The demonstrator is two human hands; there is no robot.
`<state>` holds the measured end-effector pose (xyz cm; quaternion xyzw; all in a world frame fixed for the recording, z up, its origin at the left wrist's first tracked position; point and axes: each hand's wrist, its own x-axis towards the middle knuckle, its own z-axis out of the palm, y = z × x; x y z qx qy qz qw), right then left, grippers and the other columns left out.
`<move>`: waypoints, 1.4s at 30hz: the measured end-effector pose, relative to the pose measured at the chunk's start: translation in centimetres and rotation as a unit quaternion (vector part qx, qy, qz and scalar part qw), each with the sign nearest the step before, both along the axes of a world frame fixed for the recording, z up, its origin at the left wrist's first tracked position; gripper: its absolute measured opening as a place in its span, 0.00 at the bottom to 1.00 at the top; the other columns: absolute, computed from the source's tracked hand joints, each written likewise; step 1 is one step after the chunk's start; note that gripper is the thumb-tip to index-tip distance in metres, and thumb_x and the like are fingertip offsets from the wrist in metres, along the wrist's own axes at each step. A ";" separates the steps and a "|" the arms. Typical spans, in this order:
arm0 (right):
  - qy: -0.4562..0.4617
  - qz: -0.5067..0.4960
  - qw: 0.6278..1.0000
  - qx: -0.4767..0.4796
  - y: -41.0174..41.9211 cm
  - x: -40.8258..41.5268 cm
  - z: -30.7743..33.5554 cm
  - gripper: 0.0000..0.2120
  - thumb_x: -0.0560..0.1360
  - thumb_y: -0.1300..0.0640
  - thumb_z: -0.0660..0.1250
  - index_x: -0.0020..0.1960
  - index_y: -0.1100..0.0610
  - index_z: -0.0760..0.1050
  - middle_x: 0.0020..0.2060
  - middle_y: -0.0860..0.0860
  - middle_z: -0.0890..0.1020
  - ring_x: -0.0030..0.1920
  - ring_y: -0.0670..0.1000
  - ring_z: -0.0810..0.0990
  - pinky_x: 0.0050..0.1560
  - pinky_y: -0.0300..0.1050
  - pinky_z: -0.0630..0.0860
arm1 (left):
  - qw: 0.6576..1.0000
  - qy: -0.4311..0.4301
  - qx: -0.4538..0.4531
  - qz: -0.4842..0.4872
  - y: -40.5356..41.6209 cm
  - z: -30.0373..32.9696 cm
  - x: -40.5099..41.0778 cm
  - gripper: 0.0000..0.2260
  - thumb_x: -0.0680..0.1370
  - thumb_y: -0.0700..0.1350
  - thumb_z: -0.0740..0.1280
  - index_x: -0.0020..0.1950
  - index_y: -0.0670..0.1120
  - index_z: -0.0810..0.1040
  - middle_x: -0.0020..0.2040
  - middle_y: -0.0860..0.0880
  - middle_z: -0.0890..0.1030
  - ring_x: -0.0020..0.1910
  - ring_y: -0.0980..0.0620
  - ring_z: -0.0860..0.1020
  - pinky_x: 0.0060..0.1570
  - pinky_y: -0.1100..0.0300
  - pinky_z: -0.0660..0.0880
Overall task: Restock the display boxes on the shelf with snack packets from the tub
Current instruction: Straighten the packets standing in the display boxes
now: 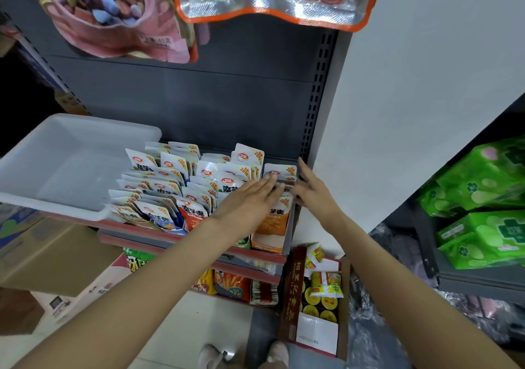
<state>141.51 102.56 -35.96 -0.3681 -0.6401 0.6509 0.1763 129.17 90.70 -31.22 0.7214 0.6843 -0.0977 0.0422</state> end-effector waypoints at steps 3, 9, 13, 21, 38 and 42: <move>-0.038 0.014 0.998 0.039 0.7 -0.4 0.1 0.32 0.79 0.61 0.62 0.77 0.52 0.49 0.72 0.53 0.67 0.71 0.51 0.67 0.69 0.47 0.67 | 1.000 -0.019 -0.004 -0.004 -1.0 -0.6 0.0 0.38 0.74 0.26 0.54 0.75 0.42 0.34 0.75 0.41 0.33 0.75 0.47 0.36 0.73 0.56 0.39; -0.096 -0.047 0.992 0.061 2.1 -2.0 -0.7 0.29 0.77 0.46 0.62 0.75 0.50 0.58 0.70 0.52 0.71 0.67 0.54 0.71 0.67 0.57 0.69 | 0.997 -0.072 0.018 0.029 -1.5 -1.7 0.0 0.39 0.75 0.27 0.54 0.74 0.45 0.31 0.75 0.46 0.31 0.74 0.51 0.33 0.73 0.58 0.40; -0.097 -0.060 0.993 0.031 2.5 -2.8 -0.3 0.27 0.78 0.47 0.62 0.74 0.53 0.61 0.68 0.54 0.72 0.66 0.55 0.73 0.66 0.56 0.70 | 0.998 -0.045 0.038 0.038 -1.2 -1.8 0.4 0.35 0.77 0.30 0.53 0.75 0.43 0.32 0.76 0.45 0.32 0.74 0.50 0.33 0.72 0.57 0.37; -0.034 -0.073 0.997 -0.012 -0.3 -0.2 2.3 0.15 0.80 0.58 0.61 0.65 0.49 0.67 0.55 0.47 0.76 0.47 0.40 0.77 0.42 0.30 0.75 | 0.986 -0.084 0.071 0.123 1.4 -1.6 1.9 0.38 0.75 0.30 0.61 0.77 0.42 0.39 0.78 0.44 0.42 0.77 0.48 0.41 0.75 0.55 0.45; -0.082 -0.056 0.994 -0.050 0.1 -0.6 3.0 0.18 0.81 0.59 0.58 0.70 0.54 0.66 0.53 0.53 0.79 0.38 0.38 0.75 0.27 0.28 0.71 | 0.986 -0.150 0.019 0.071 -0.1 -1.7 1.0 0.35 0.77 0.34 0.59 0.77 0.45 0.42 0.77 0.47 0.36 0.76 0.52 0.37 0.75 0.57 0.44; -0.036 -0.059 0.994 -0.088 -0.5 0.1 2.9 0.14 0.80 0.65 0.57 0.61 0.49 0.68 0.47 0.50 0.78 0.36 0.38 0.77 0.31 0.30 0.75 | 0.984 -0.157 0.041 0.080 -0.2 -1.6 0.9 0.35 0.77 0.33 0.59 0.77 0.46 0.41 0.77 0.49 0.37 0.75 0.54 0.37 0.71 0.62 0.41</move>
